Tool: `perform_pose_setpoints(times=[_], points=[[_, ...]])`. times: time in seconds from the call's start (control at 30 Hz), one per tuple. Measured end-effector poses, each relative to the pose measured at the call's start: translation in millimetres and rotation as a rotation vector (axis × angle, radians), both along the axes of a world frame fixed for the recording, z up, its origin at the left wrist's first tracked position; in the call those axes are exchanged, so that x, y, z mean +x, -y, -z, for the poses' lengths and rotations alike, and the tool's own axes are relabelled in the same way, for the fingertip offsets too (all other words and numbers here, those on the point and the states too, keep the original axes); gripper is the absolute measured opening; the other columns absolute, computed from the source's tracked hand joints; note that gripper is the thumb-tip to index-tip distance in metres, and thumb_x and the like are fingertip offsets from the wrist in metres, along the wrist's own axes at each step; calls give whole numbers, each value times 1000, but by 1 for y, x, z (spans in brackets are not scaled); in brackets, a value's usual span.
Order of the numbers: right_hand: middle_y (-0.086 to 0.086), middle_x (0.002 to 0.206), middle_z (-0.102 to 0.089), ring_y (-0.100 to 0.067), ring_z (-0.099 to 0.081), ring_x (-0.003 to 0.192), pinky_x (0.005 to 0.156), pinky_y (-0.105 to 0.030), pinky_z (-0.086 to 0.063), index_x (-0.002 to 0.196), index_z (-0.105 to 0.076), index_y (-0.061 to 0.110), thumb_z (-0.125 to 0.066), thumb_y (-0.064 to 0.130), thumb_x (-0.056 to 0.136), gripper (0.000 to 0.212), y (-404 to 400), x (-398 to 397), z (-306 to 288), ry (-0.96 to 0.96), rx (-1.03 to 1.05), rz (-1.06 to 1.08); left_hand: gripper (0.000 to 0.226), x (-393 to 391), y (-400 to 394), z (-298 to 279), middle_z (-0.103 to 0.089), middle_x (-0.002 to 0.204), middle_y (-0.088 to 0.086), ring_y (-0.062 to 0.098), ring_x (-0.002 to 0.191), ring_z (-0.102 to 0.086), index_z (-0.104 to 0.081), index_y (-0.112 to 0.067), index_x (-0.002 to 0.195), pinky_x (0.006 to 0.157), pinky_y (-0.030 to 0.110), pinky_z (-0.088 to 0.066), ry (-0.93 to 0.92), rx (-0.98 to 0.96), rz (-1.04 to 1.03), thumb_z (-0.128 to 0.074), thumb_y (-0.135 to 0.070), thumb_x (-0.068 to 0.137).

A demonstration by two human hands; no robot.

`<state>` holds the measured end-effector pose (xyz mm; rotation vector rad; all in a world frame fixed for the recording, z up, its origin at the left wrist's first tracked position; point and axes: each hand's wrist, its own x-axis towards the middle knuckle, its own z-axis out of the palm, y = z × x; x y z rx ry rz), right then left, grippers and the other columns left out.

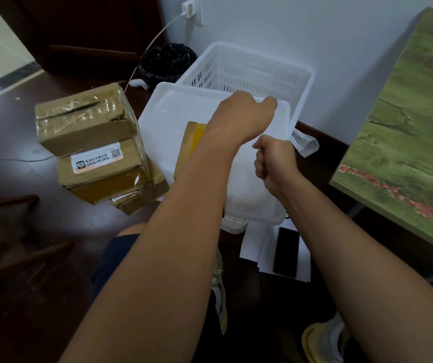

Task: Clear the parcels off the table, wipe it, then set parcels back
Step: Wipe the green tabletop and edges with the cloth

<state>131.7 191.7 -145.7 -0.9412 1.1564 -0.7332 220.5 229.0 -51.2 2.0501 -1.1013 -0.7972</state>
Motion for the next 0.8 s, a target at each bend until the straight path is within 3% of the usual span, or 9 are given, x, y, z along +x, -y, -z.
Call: perform_pose_setpoints(times=[0.13,0.2,0.27,0.37,0.67,0.8], points=[[-1,45,-24,-15,-18,41,42,-24,-16,63,-39,14,-50,2,81,24,3,8,-21,80,-71,27,37,1,-1,-3,-43,62,1,18,58,-42,-44,-16,66,55,30,-28,1,-45,-39,-44,-39,94],[-1,44,-23,-15,-17,40,42,-23,-16,61,-37,15,-49,1,81,28,2,9,-28,92,-91,26,45,1,3,-4,-57,80,11,26,79,-56,-61,-9,95,62,33,-34,4,-90,-69,-32,-44,98],[0,42,-22,-15,-16,38,42,-23,-16,57,-32,17,-49,1,82,34,-1,9,-34,93,-103,15,60,4,6,-4,-62,102,9,28,100,-58,-60,-14,117,80,39,-42,-7,-133,-143,-18,-52,98],[0,41,-22,-15,-16,37,42,-24,-16,52,-28,19,-49,0,83,42,-4,9,-39,99,-112,18,74,5,7,-6,-62,117,6,28,110,-55,-61,-19,119,97,49,-41,-63,-172,-235,-10,-65,90],[-1,44,-25,-14,-19,39,43,-25,-18,54,-31,16,-51,3,83,38,-6,11,-43,7,-166,44,84,2,4,-9,-59,121,6,29,114,-51,-61,-24,121,99,52,-39,-78,-161,-262,-4,-72,82],[-10,58,-28,-19,-23,50,50,-30,-22,60,-37,11,-55,8,84,30,-5,17,-41,-42,-224,126,83,2,4,-8,-59,122,4,29,115,-51,-60,-26,124,98,53,-41,-107,-172,-267,-5,-73,81]])
